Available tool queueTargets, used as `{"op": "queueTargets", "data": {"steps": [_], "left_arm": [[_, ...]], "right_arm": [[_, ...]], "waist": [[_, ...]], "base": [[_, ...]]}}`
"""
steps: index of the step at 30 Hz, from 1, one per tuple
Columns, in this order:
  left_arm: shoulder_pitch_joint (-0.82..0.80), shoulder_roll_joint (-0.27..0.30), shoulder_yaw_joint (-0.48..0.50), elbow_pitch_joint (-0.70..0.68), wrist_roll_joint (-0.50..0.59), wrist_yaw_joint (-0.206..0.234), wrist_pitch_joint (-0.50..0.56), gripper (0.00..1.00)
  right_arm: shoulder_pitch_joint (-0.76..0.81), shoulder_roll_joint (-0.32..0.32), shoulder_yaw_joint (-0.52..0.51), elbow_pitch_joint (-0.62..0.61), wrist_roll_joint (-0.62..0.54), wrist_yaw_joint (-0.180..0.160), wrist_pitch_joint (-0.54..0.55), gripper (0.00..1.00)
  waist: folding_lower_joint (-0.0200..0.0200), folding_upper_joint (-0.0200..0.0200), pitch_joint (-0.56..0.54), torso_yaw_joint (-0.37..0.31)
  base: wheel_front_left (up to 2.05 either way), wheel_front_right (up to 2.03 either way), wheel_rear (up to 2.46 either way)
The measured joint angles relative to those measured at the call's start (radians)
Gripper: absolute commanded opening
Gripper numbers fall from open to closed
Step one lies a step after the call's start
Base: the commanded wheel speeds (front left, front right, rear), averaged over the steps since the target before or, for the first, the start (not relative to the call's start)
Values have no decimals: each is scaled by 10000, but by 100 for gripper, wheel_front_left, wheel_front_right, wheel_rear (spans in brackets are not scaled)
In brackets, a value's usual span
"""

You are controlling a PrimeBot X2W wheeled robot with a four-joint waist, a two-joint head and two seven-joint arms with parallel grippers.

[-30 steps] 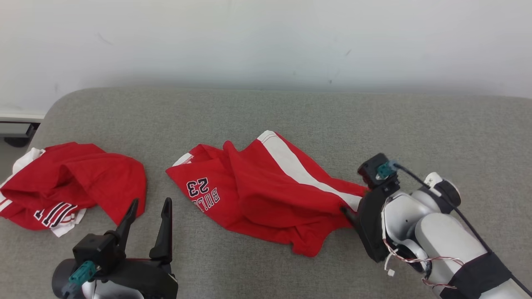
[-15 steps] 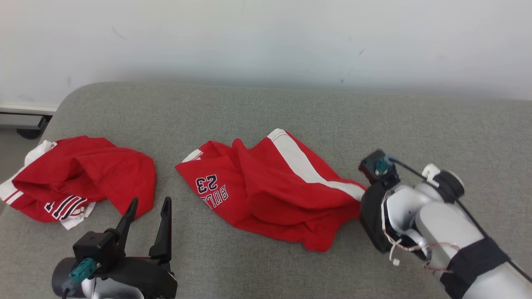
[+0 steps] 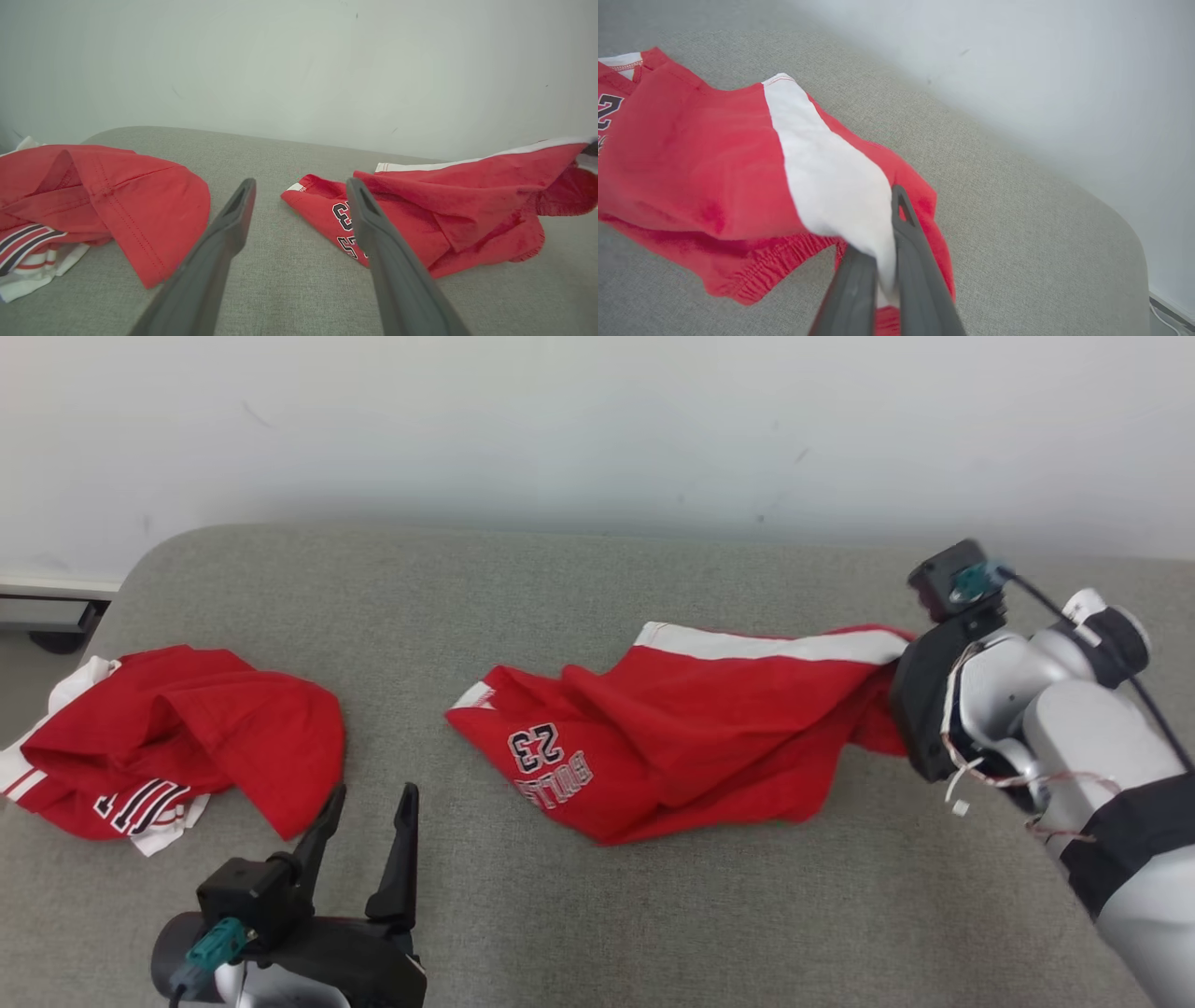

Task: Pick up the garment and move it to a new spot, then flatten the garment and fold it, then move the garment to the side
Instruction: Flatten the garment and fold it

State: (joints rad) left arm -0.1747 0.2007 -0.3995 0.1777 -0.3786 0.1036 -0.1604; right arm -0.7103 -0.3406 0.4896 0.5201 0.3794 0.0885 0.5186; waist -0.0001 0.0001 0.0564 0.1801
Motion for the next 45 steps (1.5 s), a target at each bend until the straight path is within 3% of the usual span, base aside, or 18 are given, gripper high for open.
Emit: {"op": "queueTargets", "data": {"steps": [8, 16, 24, 33, 38, 45], "left_arm": [[-241, -100, -82, 77, 0, -117, 13, 100], [-132, 23, 96, 140, 0, -73, -75, 100], [39, 130, 174, 88, 0, -69, -75, 100], [101, 138, 86, 46, 4, -58, -73, 100], [100, 119, 19, 23, 13, -56, -65, 100], [98, 119, -10, 15, 13, -58, 19, 100]], "right_arm": [[-594, -33, -13, 495, -4, 90, -368, 0], [41, 1200, 922, -305, 334, 288, -922, 0], [852, 978, 1193, -1687, 431, 318, -1241, 0], [3422, 228, 1325, -3356, 966, 255, -1022, 0], [4347, 77, 1365, -3440, 1210, 155, -677, 0], [4449, 52, 1427, -3461, 1212, -61, -430, 0]], "waist": [[0, 0, 64, 343], [0, 0, -22, 249], [0, -1, -150, -186], [0, 0, -315, -531], [0, 0, -346, -599], [1, 0, -314, -611]], "base": [[0, 0, 0], [0, 0, 0], [0, 0, 0], [0, 0, 0], [0, 0, 0], [0, 0, 0]]}}
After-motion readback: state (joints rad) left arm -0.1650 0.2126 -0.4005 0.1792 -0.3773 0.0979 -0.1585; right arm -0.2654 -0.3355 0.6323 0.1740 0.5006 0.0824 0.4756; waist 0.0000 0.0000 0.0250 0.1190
